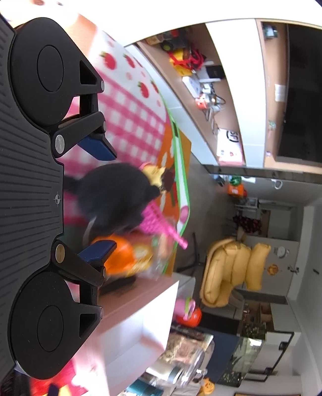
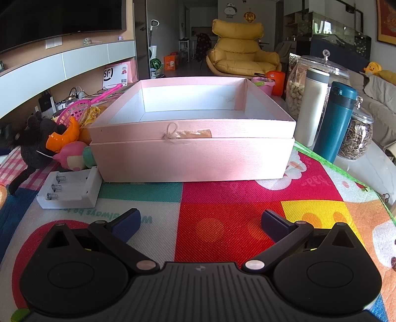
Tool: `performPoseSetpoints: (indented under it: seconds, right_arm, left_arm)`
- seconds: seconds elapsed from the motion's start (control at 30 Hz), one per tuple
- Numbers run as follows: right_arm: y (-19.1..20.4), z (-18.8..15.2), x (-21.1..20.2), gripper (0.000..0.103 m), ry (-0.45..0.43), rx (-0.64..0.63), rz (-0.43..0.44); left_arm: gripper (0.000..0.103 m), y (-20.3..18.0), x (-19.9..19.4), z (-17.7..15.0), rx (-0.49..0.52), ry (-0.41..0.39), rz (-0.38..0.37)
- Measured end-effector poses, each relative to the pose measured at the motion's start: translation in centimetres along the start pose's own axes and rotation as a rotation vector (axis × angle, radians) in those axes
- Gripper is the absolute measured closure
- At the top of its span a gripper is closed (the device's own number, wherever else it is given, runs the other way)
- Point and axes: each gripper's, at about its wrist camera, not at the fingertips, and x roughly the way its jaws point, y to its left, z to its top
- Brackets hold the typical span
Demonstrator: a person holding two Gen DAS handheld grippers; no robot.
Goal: Organize objects
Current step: 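Grasp the black plush toy with the left tool while the right tool grasps the white battery holder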
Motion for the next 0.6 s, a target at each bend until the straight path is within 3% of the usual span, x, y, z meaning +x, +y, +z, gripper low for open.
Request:
performPoseSetpoints:
  seconds: [0.07,0.23,0.3,0.47,0.6]
  right_arm:
    - [-0.2,0.3,0.0,0.0,0.022,-0.002,0.014]
    - [-0.4,0.3,-0.4,0.0,0.063,-0.021,0.029]
    - [-0.5,0.2,-0.4,0.0,0.07,-0.027,0.034]
    - [-0.5,0.6,-0.2,0.0,0.103,-0.027,0.034]
    - [-0.3,0.9,0.0,0.0,0.122,-0.036,0.03]
  left_arm:
    - [0.023,0.5,2.1,0.8,-0.004,0.036,0.005]
    - [0.017,1.5,4.9,1.2,-0.05,0.087,-0.067]
    - [0.023,2.0,5.2,1.3,-0.068,0.09,-0.097]
    - [0.027,4.3,3.4,0.6,-0.163,0.126,-0.175]
    - [0.027,6.0,-0.5,-1.4,-0.117,0.145,-0.208]
